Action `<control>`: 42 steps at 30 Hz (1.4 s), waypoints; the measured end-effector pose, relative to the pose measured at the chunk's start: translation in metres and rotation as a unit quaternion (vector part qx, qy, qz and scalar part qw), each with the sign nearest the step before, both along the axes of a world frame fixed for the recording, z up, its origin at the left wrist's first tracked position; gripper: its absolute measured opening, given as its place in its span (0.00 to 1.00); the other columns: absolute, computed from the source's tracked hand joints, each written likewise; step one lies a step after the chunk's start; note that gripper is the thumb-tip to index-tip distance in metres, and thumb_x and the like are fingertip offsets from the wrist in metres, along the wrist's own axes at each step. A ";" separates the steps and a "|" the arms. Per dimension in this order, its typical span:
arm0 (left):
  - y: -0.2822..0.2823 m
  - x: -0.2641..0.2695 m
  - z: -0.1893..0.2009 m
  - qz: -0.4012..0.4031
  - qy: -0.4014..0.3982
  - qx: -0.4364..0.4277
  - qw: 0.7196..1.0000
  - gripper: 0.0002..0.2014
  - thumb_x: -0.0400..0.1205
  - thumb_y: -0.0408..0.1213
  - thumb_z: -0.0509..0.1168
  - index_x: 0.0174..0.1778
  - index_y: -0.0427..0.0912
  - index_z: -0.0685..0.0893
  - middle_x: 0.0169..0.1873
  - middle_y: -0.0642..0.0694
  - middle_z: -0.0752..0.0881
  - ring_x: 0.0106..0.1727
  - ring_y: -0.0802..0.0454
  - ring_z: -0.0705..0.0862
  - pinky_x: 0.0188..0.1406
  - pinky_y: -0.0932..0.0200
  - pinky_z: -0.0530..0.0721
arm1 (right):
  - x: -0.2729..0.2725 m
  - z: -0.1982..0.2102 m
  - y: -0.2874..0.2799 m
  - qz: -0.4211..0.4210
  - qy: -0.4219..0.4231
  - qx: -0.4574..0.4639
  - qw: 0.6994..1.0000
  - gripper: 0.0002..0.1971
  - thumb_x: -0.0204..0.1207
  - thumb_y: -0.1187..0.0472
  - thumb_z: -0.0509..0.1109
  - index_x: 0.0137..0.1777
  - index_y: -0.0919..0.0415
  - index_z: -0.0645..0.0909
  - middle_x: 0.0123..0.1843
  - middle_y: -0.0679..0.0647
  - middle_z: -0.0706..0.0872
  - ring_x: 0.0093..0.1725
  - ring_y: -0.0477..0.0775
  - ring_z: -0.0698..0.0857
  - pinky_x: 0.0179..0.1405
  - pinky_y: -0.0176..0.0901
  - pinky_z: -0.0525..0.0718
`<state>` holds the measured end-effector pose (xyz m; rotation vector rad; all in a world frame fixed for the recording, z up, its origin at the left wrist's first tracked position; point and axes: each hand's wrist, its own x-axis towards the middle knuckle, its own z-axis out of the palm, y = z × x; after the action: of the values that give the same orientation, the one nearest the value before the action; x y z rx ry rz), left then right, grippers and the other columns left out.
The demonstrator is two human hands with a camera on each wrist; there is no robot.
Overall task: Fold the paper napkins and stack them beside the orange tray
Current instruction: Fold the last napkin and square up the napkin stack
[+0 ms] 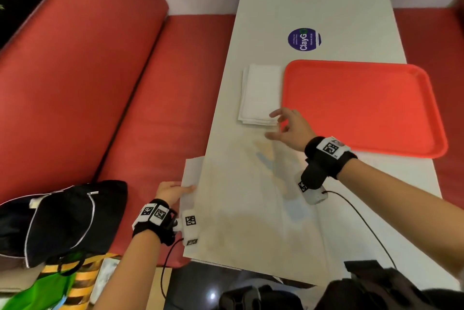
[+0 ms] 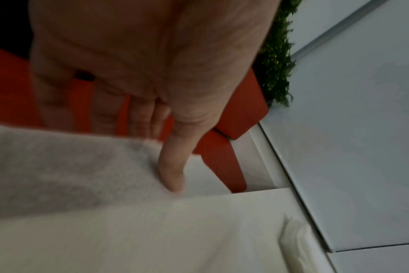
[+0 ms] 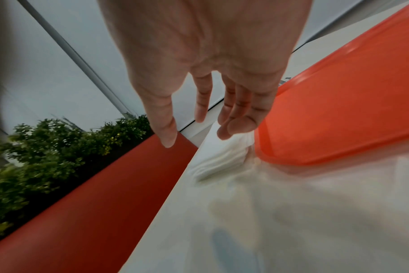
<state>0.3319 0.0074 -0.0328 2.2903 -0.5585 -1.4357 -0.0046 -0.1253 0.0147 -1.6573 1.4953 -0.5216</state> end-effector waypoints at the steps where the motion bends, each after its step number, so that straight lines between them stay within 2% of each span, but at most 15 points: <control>1: 0.002 -0.003 0.007 0.004 0.002 -0.033 0.999 0.29 0.61 0.38 0.86 0.55 0.30 0.87 0.53 0.33 0.90 0.48 0.41 0.89 0.49 0.50 0.87 | 0.002 0.001 0.010 0.008 -0.005 0.006 1.000 0.23 0.68 0.55 0.81 0.62 0.54 0.79 0.54 0.54 0.76 0.37 0.48 0.78 0.42 0.40 0.75; 3: 0.004 -0.014 0.028 -0.013 0.000 -0.084 0.996 0.14 0.70 0.29 0.80 0.50 0.30 0.89 0.47 0.33 0.91 0.43 0.40 0.90 0.43 0.53 0.88 | 0.006 0.006 0.030 0.034 -0.028 0.033 0.999 0.18 0.69 0.56 0.81 0.56 0.54 0.81 0.47 0.52 0.82 0.34 0.48 0.80 0.40 0.41 0.76; 6: 0.001 -0.042 0.061 -0.042 0.020 -0.174 0.984 0.10 0.75 0.28 0.76 0.50 0.30 0.89 0.44 0.35 0.92 0.47 0.35 0.91 0.47 0.47 0.90 | 0.016 0.020 0.053 0.110 -0.070 0.093 0.987 0.11 0.72 0.56 0.79 0.51 0.57 0.84 0.38 0.52 0.89 0.33 0.52 0.86 0.39 0.45 0.81; 10: -0.007 -0.098 0.098 -0.098 0.071 -0.283 0.952 0.08 0.76 0.30 0.76 0.49 0.34 0.89 0.43 0.40 0.93 0.47 0.39 0.91 0.50 0.46 0.88 | 0.028 0.055 0.069 0.170 -0.123 0.183 0.960 0.18 0.79 0.46 0.70 0.58 0.59 0.83 0.51 0.59 0.92 0.48 0.60 0.91 0.51 0.52 0.88; 14: -0.021 -0.146 0.125 -0.137 0.065 -0.364 0.919 0.09 0.75 0.38 0.77 0.40 0.35 0.90 0.34 0.38 0.90 0.37 0.48 0.84 0.45 0.51 0.81 | 0.030 0.090 0.069 0.129 -0.175 0.189 0.957 0.21 0.81 0.40 0.64 0.56 0.57 0.86 0.52 0.55 0.91 0.47 0.54 0.90 0.53 0.49 0.88; 17: -0.026 -0.168 0.144 -0.184 0.078 -0.386 0.901 0.10 0.70 0.44 0.80 0.43 0.44 0.93 0.27 0.41 0.79 0.32 0.49 0.71 0.36 0.56 0.71 | 0.019 0.107 0.064 0.047 -0.199 0.122 0.971 0.09 0.82 0.56 0.68 0.49 0.59 0.87 0.35 0.46 0.89 0.33 0.44 0.87 0.38 0.41 0.87; 19: -0.030 -0.172 0.148 -0.186 0.092 -0.406 0.890 0.16 0.71 0.40 0.80 0.55 0.48 0.91 0.30 0.45 0.76 0.33 0.53 0.70 0.39 0.63 0.72 | 0.006 0.115 0.060 0.003 -0.222 0.101 0.970 0.09 0.80 0.69 0.64 0.50 0.62 0.86 0.36 0.52 0.89 0.29 0.46 0.87 0.34 0.39 0.85; 21: -0.035 -0.170 0.148 -0.137 0.123 -0.432 0.883 0.18 0.76 0.35 0.75 0.63 0.49 0.87 0.37 0.45 0.84 0.36 0.58 0.77 0.45 0.67 0.78 | -0.010 0.124 0.057 -0.033 -0.247 0.099 0.963 0.12 0.80 0.72 0.60 0.52 0.63 0.85 0.39 0.59 0.90 0.30 0.52 0.89 0.32 0.40 0.82; 24: -0.042 -0.168 0.138 -0.076 0.110 -0.410 0.902 0.14 0.82 0.41 0.70 0.63 0.53 0.87 0.50 0.51 0.88 0.44 0.62 0.83 0.47 0.61 0.77 | -0.037 0.128 0.053 -0.065 -0.287 0.100 0.950 0.12 0.82 0.69 0.59 0.52 0.65 0.86 0.43 0.62 0.92 0.35 0.55 0.91 0.31 0.38 0.82; 28: -0.045 -0.194 0.107 -0.149 0.212 -0.272 0.927 0.23 0.73 0.50 0.76 0.64 0.52 0.84 0.56 0.49 0.88 0.57 0.51 0.86 0.51 0.54 0.84 | -0.046 0.100 0.058 -0.041 -0.218 0.205 0.953 0.14 0.82 0.54 0.66 0.59 0.62 0.84 0.53 0.61 0.91 0.44 0.59 0.92 0.41 0.46 0.88; 31: -0.049 -0.222 0.068 -0.199 0.158 -0.226 0.940 0.24 0.73 0.42 0.79 0.63 0.48 0.81 0.58 0.45 0.85 0.58 0.49 0.86 0.53 0.52 0.85 | -0.040 0.060 0.068 -0.030 -0.123 0.241 0.962 0.16 0.81 0.48 0.67 0.61 0.57 0.81 0.49 0.55 0.88 0.43 0.55 0.88 0.43 0.47 0.87; 35: -0.059 -0.231 0.029 -0.164 0.088 -0.196 0.963 0.22 0.71 0.36 0.79 0.58 0.45 0.78 0.57 0.41 0.82 0.54 0.45 0.84 0.59 0.48 0.84 | -0.039 0.022 0.071 -0.056 -0.076 0.242 0.966 0.13 0.80 0.50 0.69 0.59 0.56 0.80 0.51 0.53 0.85 0.42 0.52 0.86 0.41 0.42 0.84; 38: -0.064 -0.226 0.018 -0.109 0.013 -0.221 0.969 0.19 0.72 0.29 0.77 0.55 0.41 0.78 0.56 0.38 0.82 0.48 0.45 0.82 0.48 0.55 0.80 | -0.041 0.007 0.071 -0.063 -0.042 0.244 0.967 0.15 0.78 0.51 0.71 0.60 0.58 0.79 0.54 0.55 0.84 0.42 0.53 0.85 0.38 0.40 0.84; 40: -0.068 -0.217 0.018 -0.061 -0.060 -0.251 0.964 0.21 0.72 0.28 0.77 0.58 0.38 0.77 0.61 0.35 0.78 0.53 0.42 0.80 0.50 0.55 0.77 | -0.044 0.001 0.069 -0.074 -0.030 0.221 0.972 0.15 0.78 0.53 0.71 0.60 0.59 0.78 0.55 0.57 0.84 0.42 0.54 0.85 0.36 0.38 0.83; 42: -0.074 -0.207 0.017 -0.039 -0.137 -0.219 0.965 0.33 0.70 0.37 0.80 0.67 0.38 0.72 0.67 0.34 0.72 0.64 0.37 0.74 0.58 0.47 0.76 | -0.049 -0.004 0.066 -0.091 -0.031 0.207 0.974 0.12 0.79 0.56 0.71 0.59 0.58 0.78 0.53 0.57 0.84 0.41 0.54 0.85 0.35 0.37 0.83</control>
<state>0.1246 -0.0666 -0.0159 2.1270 -0.9523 -0.9086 -0.0539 -0.0590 0.0107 -1.1793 1.5913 -0.3259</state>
